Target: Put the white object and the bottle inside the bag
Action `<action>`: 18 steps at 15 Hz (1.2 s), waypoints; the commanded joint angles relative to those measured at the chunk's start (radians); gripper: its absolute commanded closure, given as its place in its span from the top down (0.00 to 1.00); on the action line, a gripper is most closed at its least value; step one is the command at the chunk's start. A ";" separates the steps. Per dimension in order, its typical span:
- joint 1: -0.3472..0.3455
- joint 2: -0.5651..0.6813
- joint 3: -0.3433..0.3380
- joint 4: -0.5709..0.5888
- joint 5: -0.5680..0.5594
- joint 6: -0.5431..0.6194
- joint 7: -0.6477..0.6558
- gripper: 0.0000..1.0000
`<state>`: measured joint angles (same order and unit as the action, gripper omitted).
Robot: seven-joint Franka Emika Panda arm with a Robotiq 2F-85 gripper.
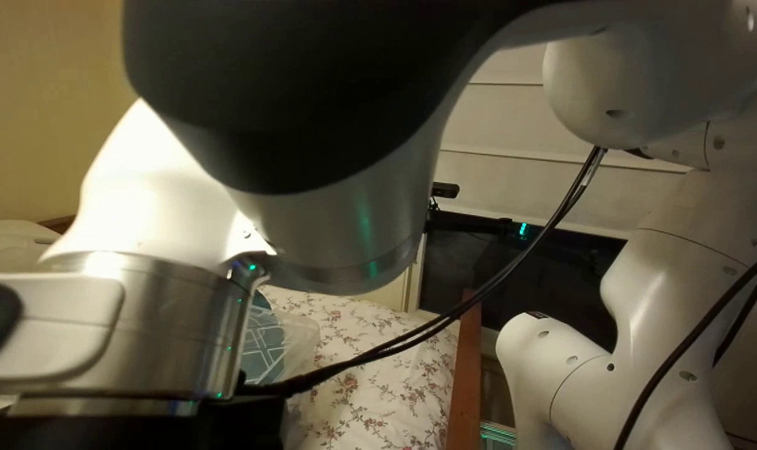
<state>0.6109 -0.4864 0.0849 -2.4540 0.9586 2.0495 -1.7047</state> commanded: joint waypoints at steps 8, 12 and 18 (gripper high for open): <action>-0.245 0.125 0.078 0.122 0.079 -0.018 0.006 0.09; -0.279 0.169 0.122 0.092 0.035 -0.017 0.047 0.09; -0.279 0.241 0.144 0.050 -0.007 -0.089 -0.106 0.10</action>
<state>0.3468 -0.2775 0.2182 -2.3937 0.9922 1.9996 -1.7382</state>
